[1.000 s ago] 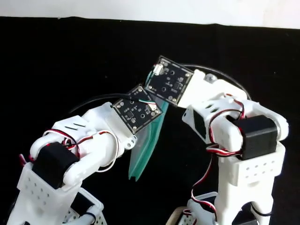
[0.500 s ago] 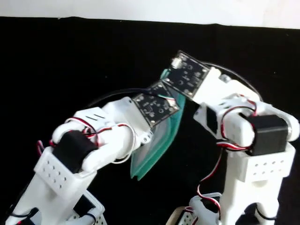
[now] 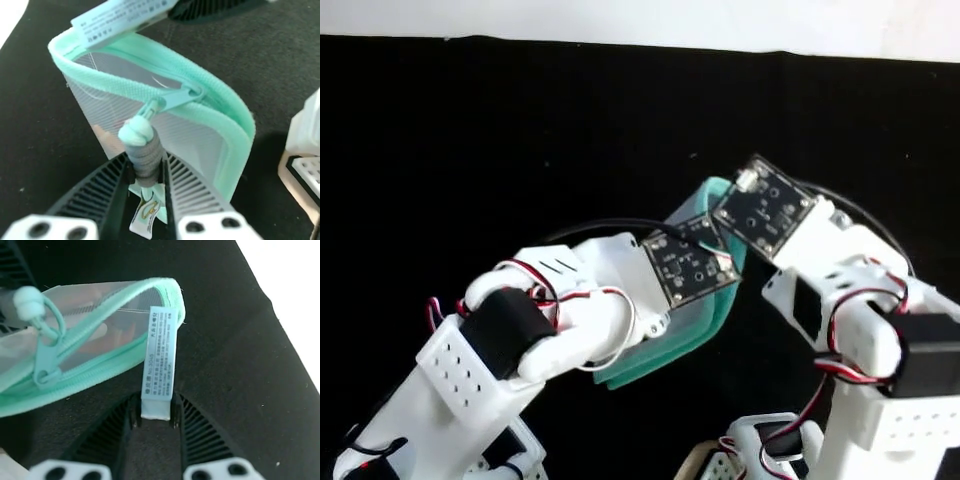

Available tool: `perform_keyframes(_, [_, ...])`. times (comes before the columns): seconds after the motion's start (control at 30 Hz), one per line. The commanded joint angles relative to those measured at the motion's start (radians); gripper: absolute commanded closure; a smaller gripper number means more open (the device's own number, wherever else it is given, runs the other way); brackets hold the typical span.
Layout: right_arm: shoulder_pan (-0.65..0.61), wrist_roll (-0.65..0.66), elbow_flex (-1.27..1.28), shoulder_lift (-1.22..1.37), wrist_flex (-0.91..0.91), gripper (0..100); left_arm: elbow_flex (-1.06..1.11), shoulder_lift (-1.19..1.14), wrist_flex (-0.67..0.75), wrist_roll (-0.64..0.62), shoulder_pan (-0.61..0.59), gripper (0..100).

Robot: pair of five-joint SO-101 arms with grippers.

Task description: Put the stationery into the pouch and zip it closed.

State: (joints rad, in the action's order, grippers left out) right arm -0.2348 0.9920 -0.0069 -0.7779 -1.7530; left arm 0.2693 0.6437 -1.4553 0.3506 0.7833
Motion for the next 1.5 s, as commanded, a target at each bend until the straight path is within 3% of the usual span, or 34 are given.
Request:
perform_keyframes(0.0, [-0.007,0.038,0.085,-0.033,-0.012,99.4,0.001,-0.039,0.012,-0.002,0.061,99])
perform_keyframes(0.27, [0.085,0.028,0.168,-0.050,-0.012,99.4,0.076,-0.039,0.054,0.000,0.105,99])
perform_keyframes(0.53, [0.094,-0.091,0.163,-0.050,-0.010,99.4,0.110,-0.039,0.074,0.000,0.110,99])
perform_keyframes(0.8, [0.107,-0.034,0.165,-0.050,-0.012,99.4,0.105,-0.033,0.074,0.000,0.102,99])
perform_keyframes(0.93, [0.170,0.038,0.165,-0.050,-0.012,99.4,0.105,-0.033,0.075,0.000,0.102,99])
perform_keyframes(1.17, [0.177,0.049,0.165,-0.050,-0.010,98.5,0.108,-0.033,0.086,0.002,0.102,99])
perform_keyframes(1.27, [0.177,0.046,0.165,-0.051,-0.010,91.3,0.108,-0.033,0.086,0.002,0.102,99])
perform_keyframes(1.47, [0.177,0.041,0.165,-0.117,-0.010,66.9,0.108,-0.033,0.084,0.002,0.102,99])
